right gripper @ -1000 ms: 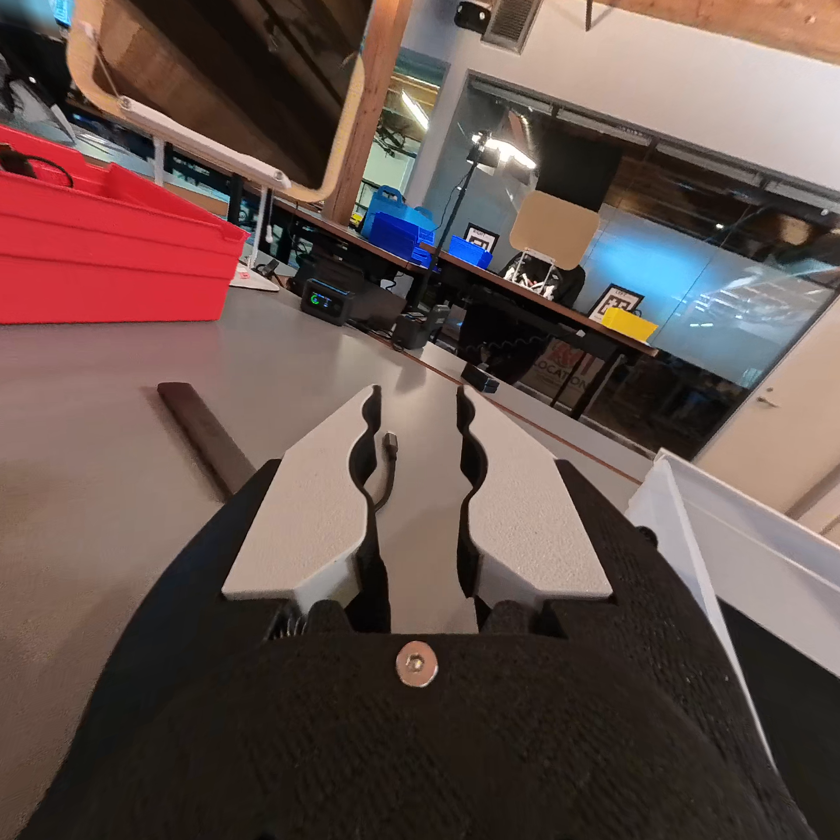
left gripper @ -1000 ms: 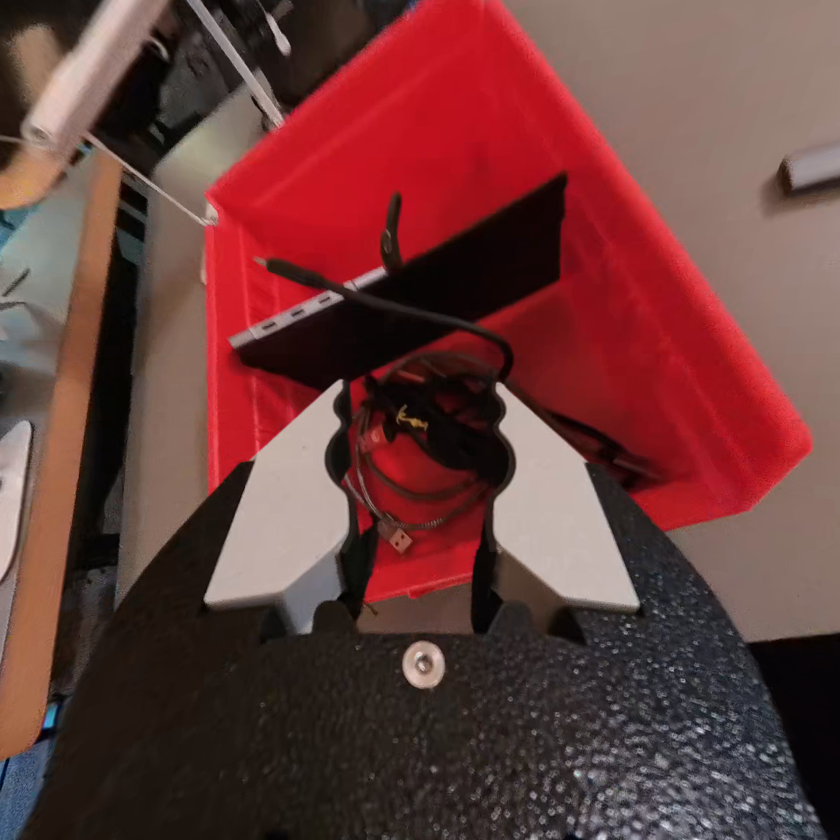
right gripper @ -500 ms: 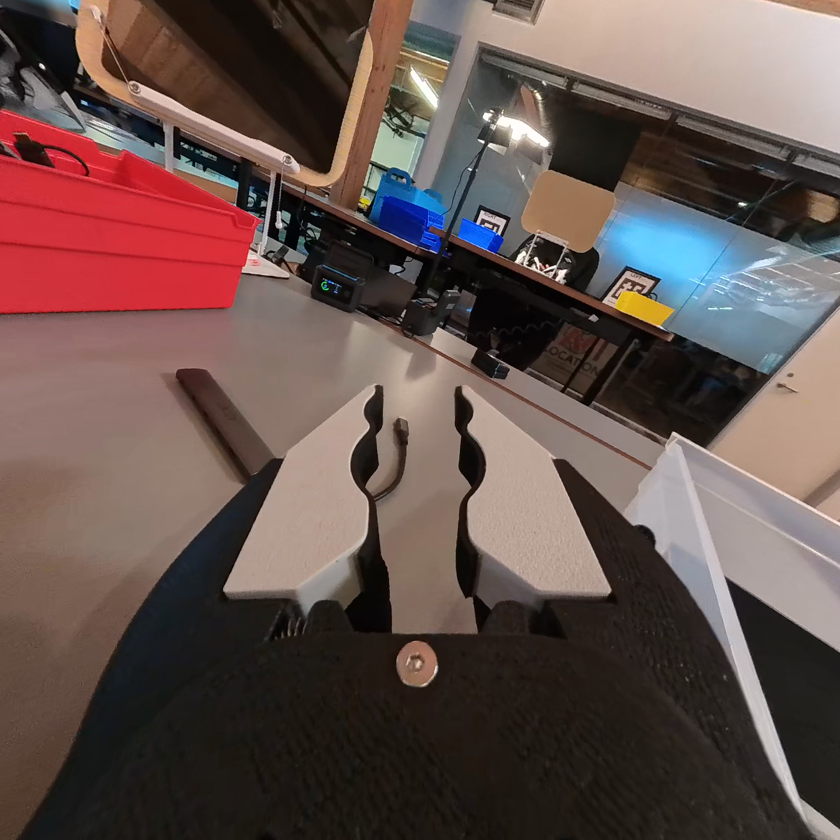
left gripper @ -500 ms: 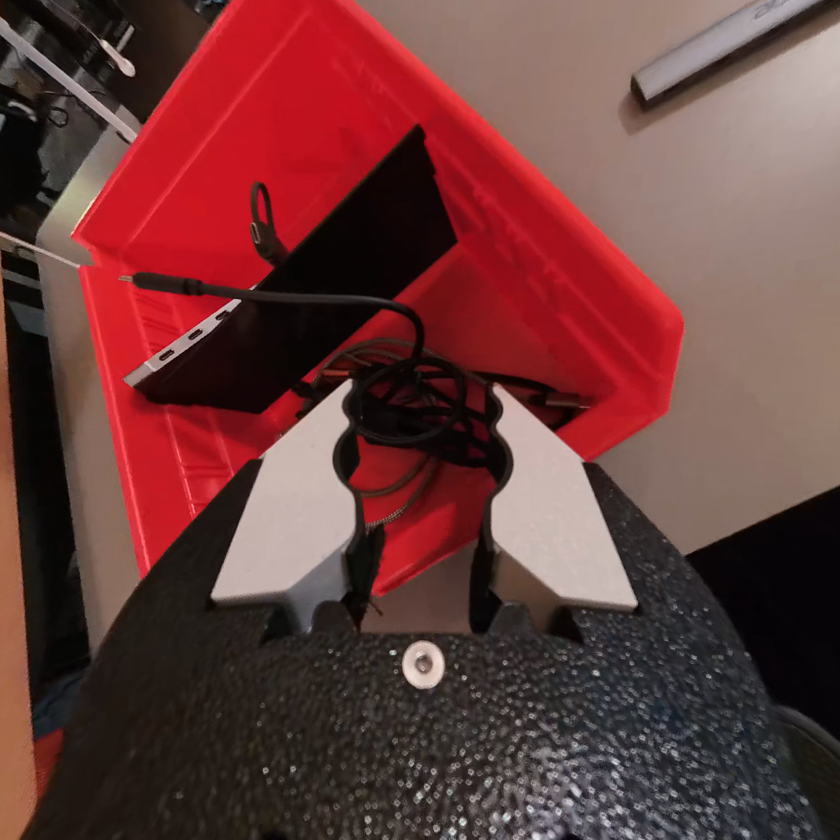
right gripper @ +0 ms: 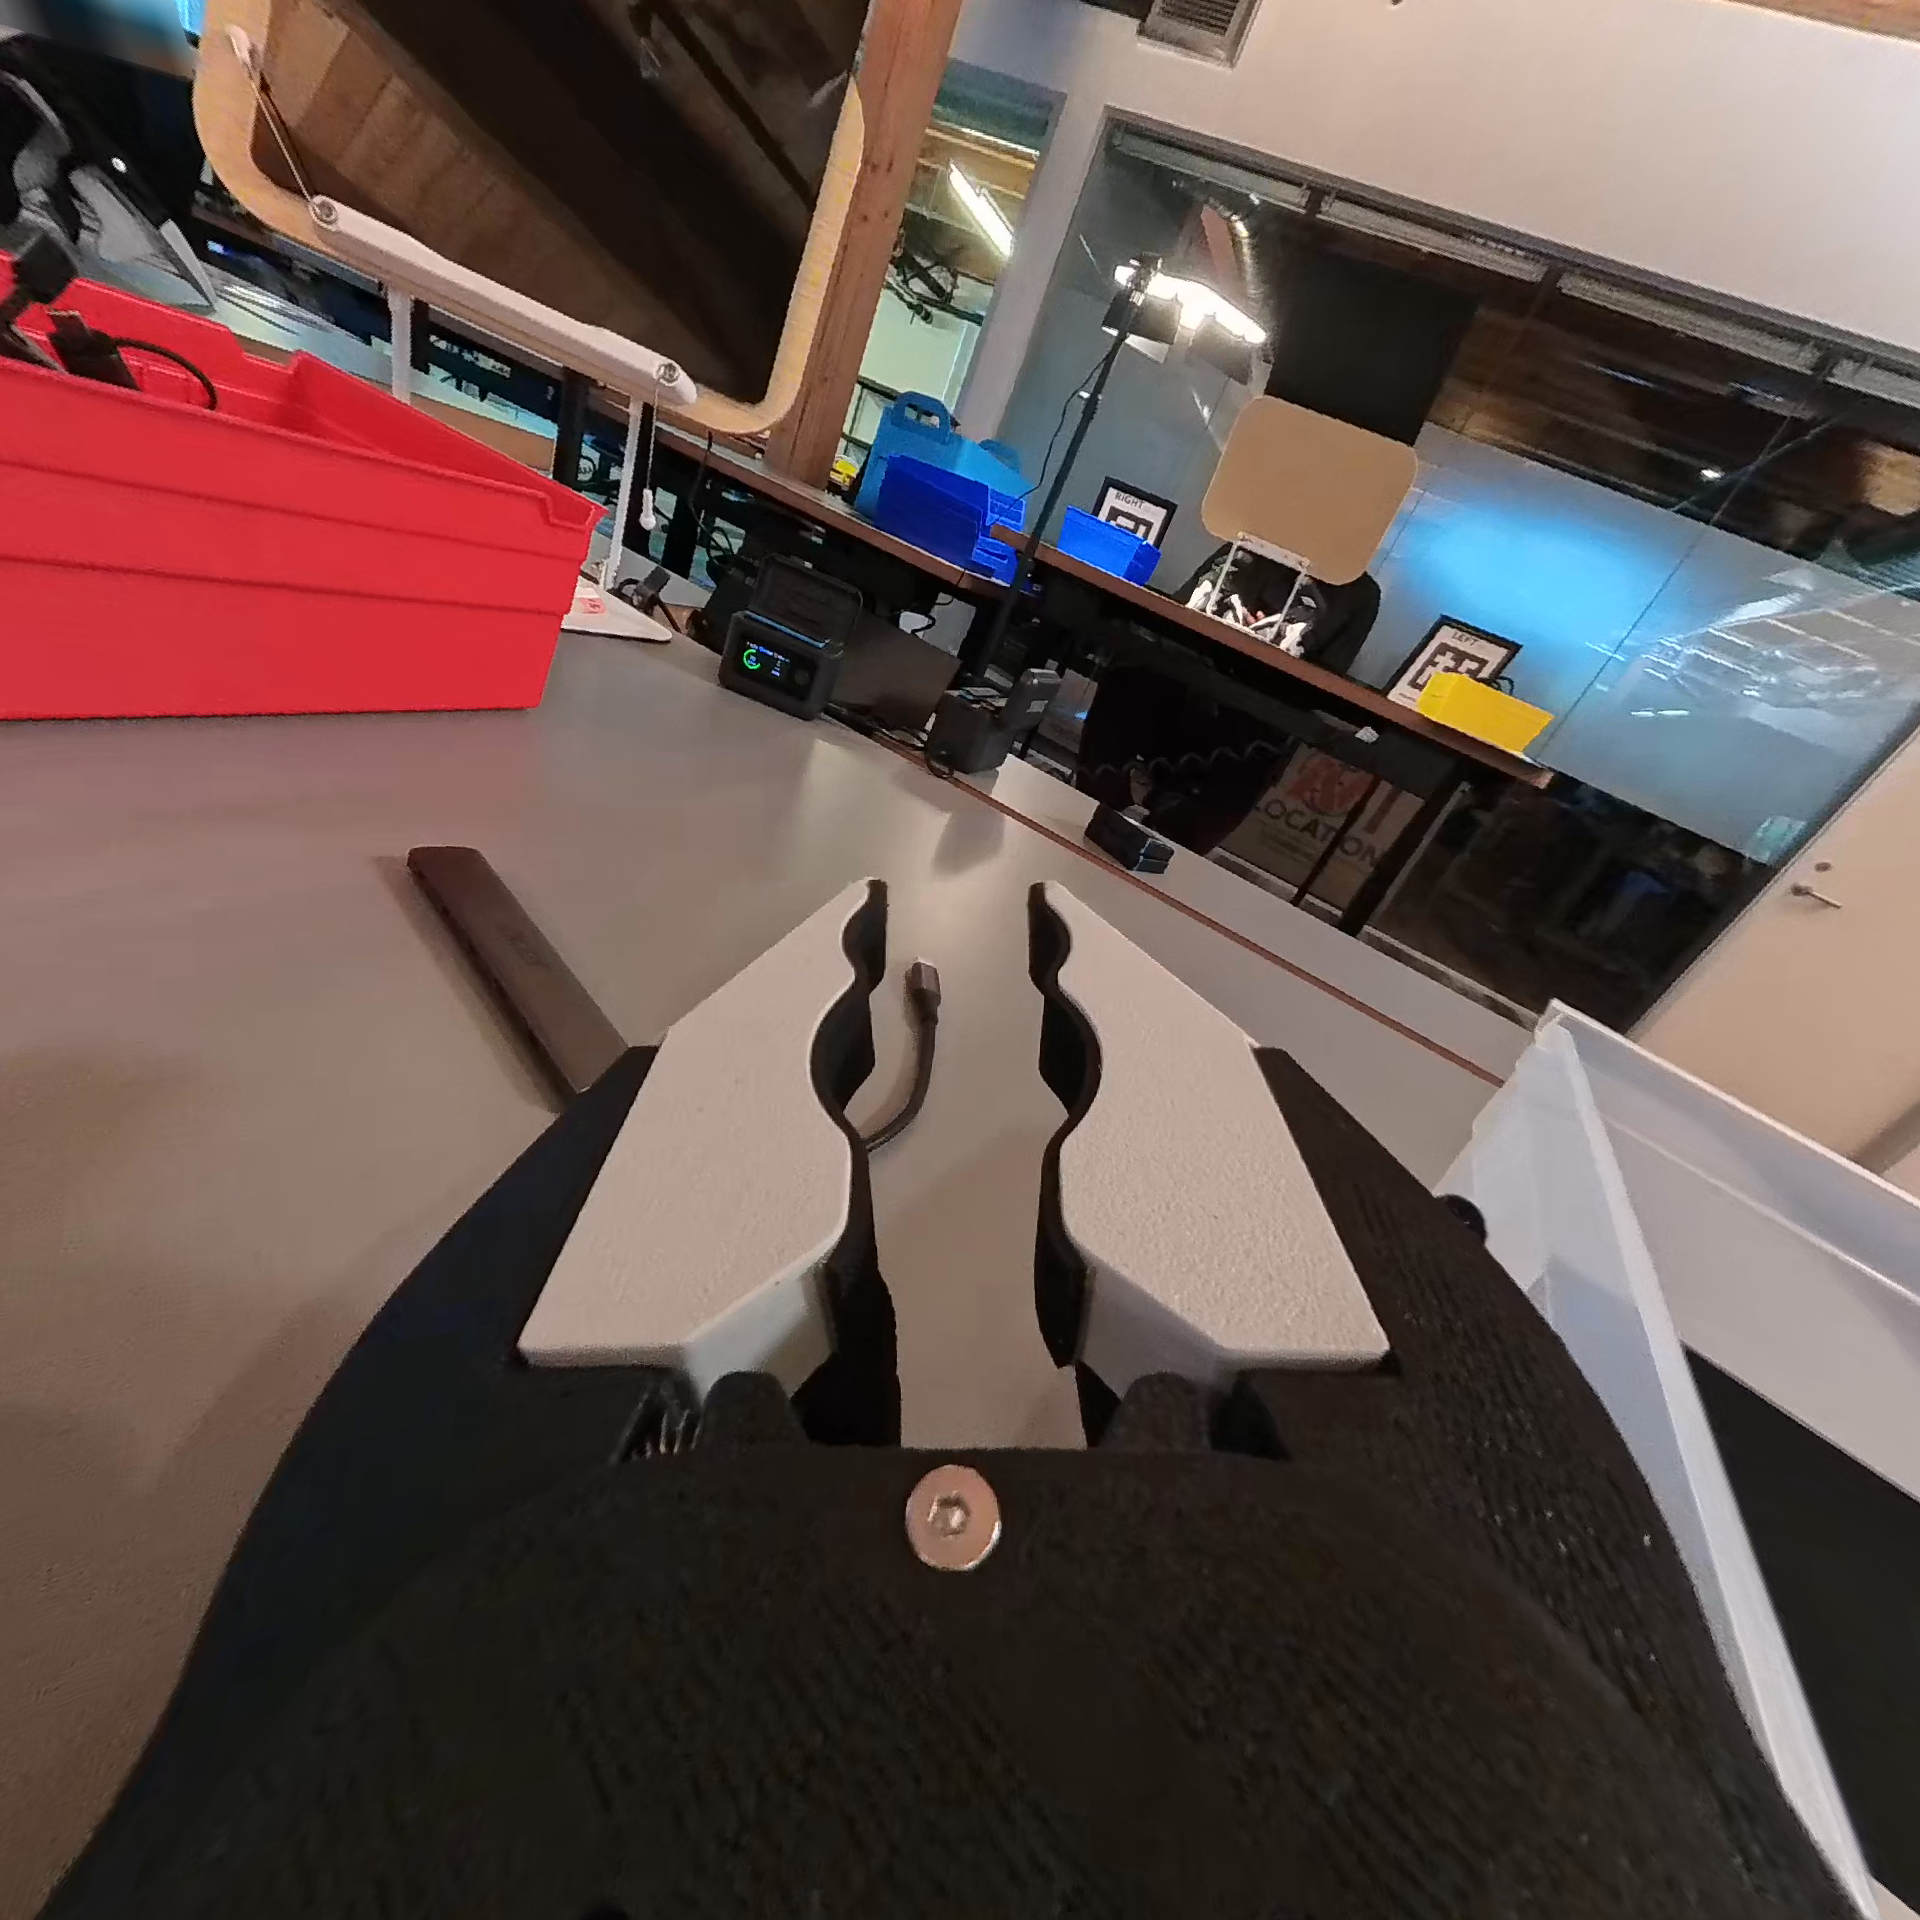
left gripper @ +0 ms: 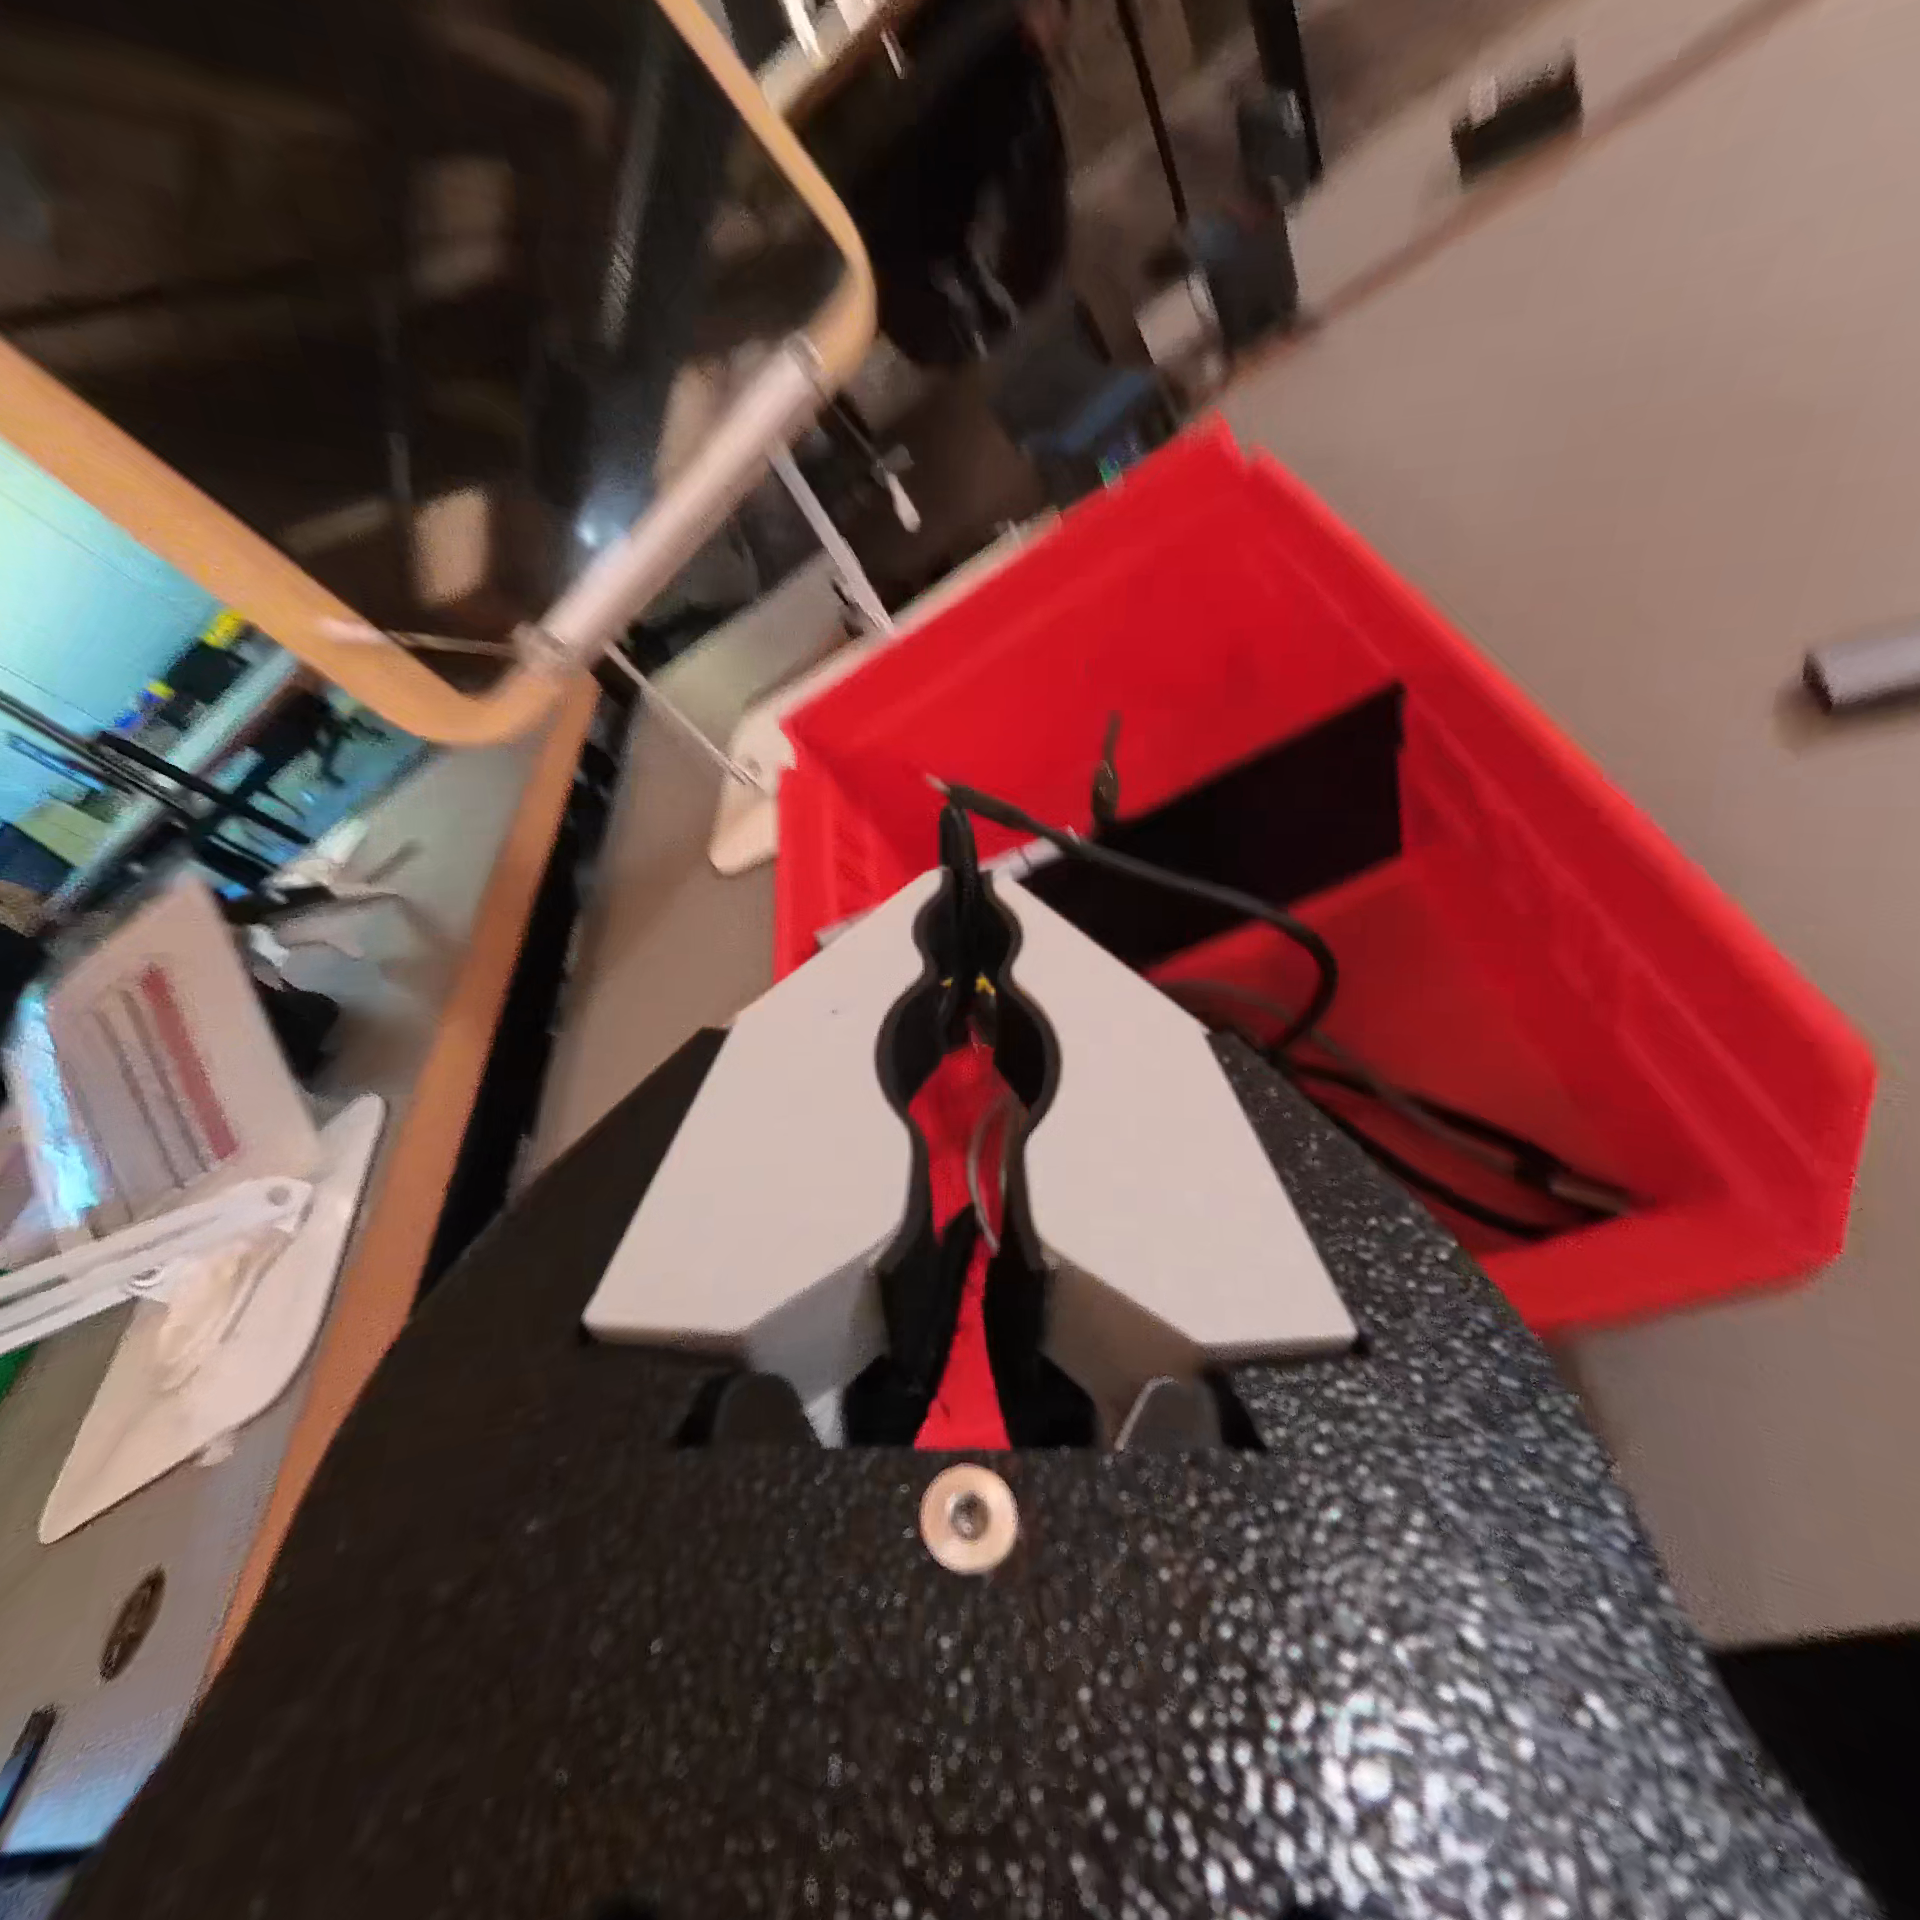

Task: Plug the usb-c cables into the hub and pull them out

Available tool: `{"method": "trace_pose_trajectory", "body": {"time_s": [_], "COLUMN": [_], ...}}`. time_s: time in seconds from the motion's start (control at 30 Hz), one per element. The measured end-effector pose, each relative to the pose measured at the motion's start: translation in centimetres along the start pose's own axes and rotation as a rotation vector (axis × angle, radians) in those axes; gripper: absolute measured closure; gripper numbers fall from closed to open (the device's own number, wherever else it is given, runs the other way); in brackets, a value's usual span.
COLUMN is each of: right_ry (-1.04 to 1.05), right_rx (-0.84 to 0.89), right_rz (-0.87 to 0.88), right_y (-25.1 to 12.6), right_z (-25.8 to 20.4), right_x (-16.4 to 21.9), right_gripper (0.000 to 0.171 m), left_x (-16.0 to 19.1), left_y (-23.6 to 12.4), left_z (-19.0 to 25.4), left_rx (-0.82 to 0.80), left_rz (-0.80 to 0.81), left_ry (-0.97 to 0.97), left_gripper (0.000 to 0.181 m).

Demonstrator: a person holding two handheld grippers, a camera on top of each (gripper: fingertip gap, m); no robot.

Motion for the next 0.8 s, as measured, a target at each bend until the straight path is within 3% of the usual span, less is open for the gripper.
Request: {"method": "trace_pose_trajectory", "body": {"time_s": [0.1,0.23,0.3,0.5,0.7,0.8], "right_ry": [-0.004,-0.002,0.005,-0.051,-0.053,-0.049], "right_rx": [-0.004,0.008,0.014,-0.003,-0.006,-0.006], "right_rz": [0.0,0.007,0.006,-0.018,-0.015,-0.014], "right_y": [0.0,0.0,-0.1,-0.2,0.0,-0.1], "right_z": [-0.1,0.0,0.1,-0.3,-0.3,-0.2], "right_x": [0.0,0.0,0.0,0.0,0.1,0.0], "right_gripper": [0.146,0.147,0.147,0.148,0.148,0.148], "left_x": [-2.8,-7.1,-8.8,-9.7,-7.4,-6.4], "left_y": [-1.5,-2.1,-1.5,1.2,5.1,7.5], "left_z": [-1.0,1.5,4.0,14.1,20.3,21.7], "left_rx": [-0.027,0.243,0.361,0.502,0.306,0.287], "left_rz": [0.187,0.444,0.49,0.507,0.4,0.359], "left_ry": [-0.019,-0.116,-0.128,0.022,0.302,0.361], "left_gripper": [0.18,0.18,0.18,0.18,0.18,0.18]}}
Point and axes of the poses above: each gripper's, where its closed fingertips meet, y out along the fingers, x out of its underside, z = x × y across the jaws, the point moved 10 cm from there along -y, back along the fingers, and after that the axes turned 7 degrees about z, right-handed, at the moved point
